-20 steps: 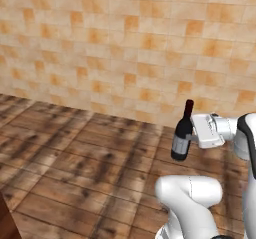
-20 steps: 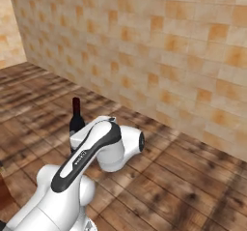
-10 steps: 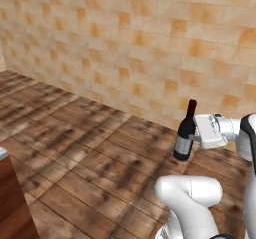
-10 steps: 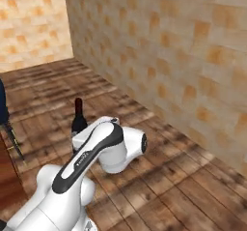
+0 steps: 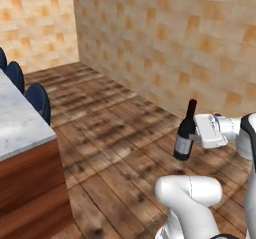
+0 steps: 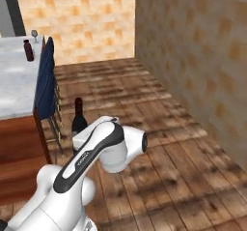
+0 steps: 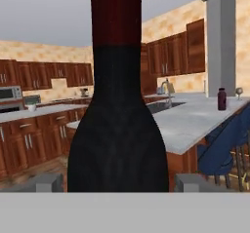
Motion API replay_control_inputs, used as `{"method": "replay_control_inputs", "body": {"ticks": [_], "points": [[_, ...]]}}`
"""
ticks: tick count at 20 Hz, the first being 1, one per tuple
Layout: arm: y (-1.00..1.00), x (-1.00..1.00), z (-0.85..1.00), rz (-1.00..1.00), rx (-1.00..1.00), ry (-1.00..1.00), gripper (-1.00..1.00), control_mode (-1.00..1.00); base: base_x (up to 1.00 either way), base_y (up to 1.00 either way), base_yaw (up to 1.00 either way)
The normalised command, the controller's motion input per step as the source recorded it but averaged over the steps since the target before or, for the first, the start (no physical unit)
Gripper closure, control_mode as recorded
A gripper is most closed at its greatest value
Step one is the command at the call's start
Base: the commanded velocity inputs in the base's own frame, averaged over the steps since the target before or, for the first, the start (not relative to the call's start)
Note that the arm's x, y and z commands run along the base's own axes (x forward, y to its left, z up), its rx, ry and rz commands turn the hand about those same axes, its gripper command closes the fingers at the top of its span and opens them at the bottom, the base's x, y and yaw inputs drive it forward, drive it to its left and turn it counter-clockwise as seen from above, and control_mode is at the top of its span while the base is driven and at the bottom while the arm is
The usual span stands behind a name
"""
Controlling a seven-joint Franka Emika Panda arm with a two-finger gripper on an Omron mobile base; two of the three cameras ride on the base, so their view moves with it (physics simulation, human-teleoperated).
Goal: There is a wine glass and glass cup on the dining counter. Place the wine bottle next to the wine glass and the juice bottle next to the glass cup.
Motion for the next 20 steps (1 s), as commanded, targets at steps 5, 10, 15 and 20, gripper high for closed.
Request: {"method": "replay_control_inputs", "body": {"ticks": [5,10,15,20], "points": [[0.0,0.0,0.0,0.0,0.0,0.0,1.0,1.0,0.69,-0.04,0.38],[0.0,0.0,0.0,0.0,0.0,0.0,1.0,1.0,0.71,-0.04,0.38],[0.0,0.0,0.0,0.0,0.0,0.0,1.0,1.0,0.75,-0.08,0.3],[0.0,0.0,0.0,0.0,0.0,0.0,1.0,1.0,0.73,-0.24,0.12]]}}
